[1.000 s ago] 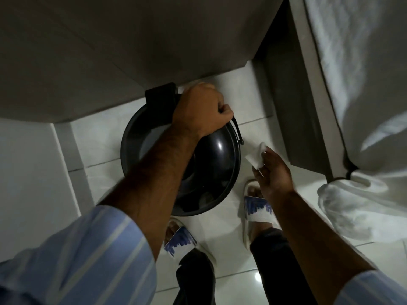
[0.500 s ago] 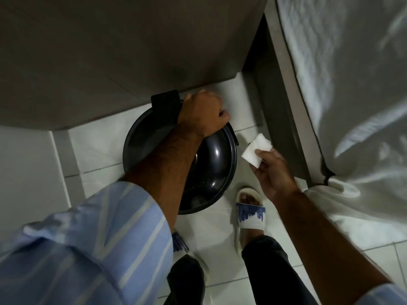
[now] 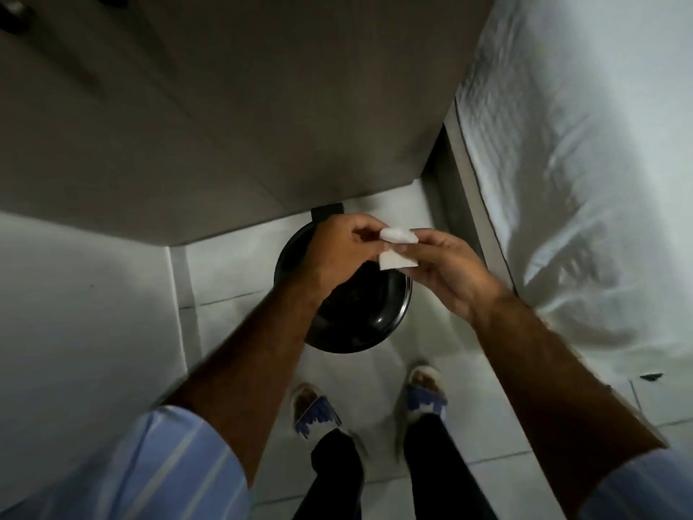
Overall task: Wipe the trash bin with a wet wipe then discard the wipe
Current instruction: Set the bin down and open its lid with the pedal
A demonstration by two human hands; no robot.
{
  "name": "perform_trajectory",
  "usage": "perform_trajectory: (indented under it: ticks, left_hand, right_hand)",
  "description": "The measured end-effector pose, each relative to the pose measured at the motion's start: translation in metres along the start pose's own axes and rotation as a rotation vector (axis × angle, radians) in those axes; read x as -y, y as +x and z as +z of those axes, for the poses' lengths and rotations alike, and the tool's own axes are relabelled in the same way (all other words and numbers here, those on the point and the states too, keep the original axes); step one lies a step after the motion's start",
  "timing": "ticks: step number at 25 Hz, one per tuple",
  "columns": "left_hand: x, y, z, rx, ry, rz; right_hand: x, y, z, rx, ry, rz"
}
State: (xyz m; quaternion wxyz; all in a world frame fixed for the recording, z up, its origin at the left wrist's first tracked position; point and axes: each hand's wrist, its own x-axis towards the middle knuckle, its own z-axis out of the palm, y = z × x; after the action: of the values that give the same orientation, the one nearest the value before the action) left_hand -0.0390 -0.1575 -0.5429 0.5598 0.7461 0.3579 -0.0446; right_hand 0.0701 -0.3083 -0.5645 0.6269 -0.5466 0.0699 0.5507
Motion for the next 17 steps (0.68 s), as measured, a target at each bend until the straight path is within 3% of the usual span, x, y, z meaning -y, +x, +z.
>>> perform_trajectory:
  ticks: [3,6,10,14,17]
  left_hand:
    - [-0.014,-0.023,-0.011,-0.066,0.033,0.050]
    - [-0.018,-0.039,-0.007,-0.101,0.176,0.186]
    - [-0.012,-0.054,0.009,-0.041,0.359,0.302]
    - [0.014,-0.074,0.008,-0.119,0.272,0.095]
    - [0.050,-0.107,0.004,-0.301,0.168,-0.146]
  right_hand:
    - [0.014,-0.016,0.016,0.006,-0.041,0.043]
    - [0.022,-0.021,0.021,-0.055,0.117,0.158]
    - [0.023,-0.024,0.020,-0.121,0.139,0.336]
    - [0.015,-0.036,0.008,-0.089,-0.198,0.412]
    - [-0.008,-0.041,-0.014,-0.169,-0.356,0.352]
